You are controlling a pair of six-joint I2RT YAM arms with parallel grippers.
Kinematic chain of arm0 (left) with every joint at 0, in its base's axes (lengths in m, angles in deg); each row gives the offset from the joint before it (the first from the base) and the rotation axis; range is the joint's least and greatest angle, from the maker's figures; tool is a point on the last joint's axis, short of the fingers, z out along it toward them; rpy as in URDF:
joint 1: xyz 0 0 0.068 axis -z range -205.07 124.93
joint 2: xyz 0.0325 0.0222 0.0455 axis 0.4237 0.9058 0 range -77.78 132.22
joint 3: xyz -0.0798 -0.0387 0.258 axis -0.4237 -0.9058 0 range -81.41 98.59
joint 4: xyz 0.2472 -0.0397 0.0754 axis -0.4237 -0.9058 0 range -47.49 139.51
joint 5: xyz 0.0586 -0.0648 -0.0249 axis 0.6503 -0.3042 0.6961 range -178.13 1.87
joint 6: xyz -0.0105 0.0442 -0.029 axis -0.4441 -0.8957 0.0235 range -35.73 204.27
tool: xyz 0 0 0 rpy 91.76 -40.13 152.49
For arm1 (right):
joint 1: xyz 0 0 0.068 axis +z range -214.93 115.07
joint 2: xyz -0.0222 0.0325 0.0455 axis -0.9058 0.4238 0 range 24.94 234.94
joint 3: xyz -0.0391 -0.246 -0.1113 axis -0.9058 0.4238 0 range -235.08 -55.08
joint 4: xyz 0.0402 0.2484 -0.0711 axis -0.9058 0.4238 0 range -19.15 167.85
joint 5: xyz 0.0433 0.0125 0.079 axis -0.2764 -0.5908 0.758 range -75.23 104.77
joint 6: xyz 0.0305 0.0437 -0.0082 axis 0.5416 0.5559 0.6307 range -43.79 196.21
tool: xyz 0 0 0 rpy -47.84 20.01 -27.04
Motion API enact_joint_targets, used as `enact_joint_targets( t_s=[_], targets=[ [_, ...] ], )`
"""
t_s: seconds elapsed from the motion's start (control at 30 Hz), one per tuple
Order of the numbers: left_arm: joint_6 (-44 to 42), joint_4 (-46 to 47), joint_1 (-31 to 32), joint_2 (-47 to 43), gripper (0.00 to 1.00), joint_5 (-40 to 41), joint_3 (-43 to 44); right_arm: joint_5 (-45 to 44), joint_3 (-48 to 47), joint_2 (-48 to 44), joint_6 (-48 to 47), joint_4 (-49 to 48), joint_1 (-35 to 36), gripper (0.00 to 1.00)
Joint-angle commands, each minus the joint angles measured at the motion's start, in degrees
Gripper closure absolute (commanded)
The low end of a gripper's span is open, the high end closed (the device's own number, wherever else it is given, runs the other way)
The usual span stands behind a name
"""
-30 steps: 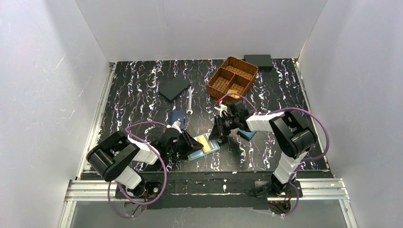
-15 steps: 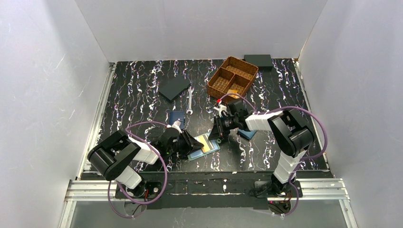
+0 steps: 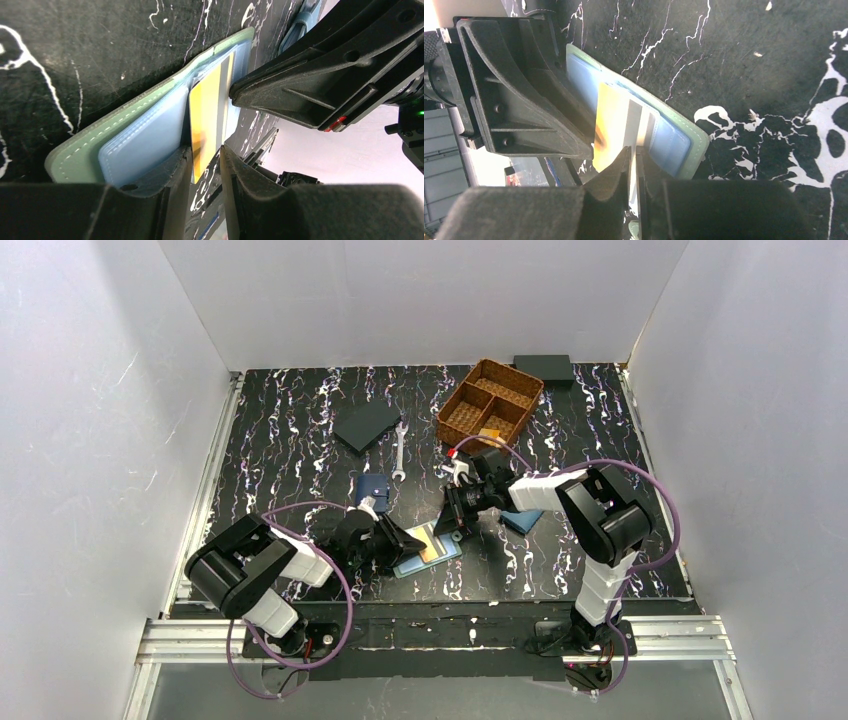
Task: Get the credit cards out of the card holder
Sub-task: Pick up the card holder from the center of the board.
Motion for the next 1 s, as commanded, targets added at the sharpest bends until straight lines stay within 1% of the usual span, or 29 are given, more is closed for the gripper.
enact_joint_targets(
  t_s=[0.0,0.2,0.33,0.5,0.7,0.97],
  targets=[
    [0.0,-2.5,-0.9,1.6,0.75,3.4,-2.1,-2.3,-0.3,2.5,-2.2,3.8,1.7,0.83],
    [-0.2,-0.7,-1.6,2.8,0.92,3.4,-2.7,-2.9,-0.8,3.2,-3.6,4.9,1.8,0.84],
    [-1.4,0.4,-2.0,3.6,1.0,2.8,-2.7,-3.5,-1.1,3.5,-5.2,5.8,1.8,0.83],
    [-3.8,1.2,-2.4,3.3,1.0,2.3,-3.0,-3.7,-1.6,3.3,-7.0,6.6,1.7,0.83],
    [-9.1,1.6,-2.9,1.6,1.0,0.5,-2.6,-2.9,-2.0,2.4,-8.4,7.9,1.7,0.81],
    [-14.5,1.6,-3.3,2.0,1.0,-2.1,-2.4,-1.5,-2.8,-0.3,-10.5,8.8,0.4,0.73]
  ],
)
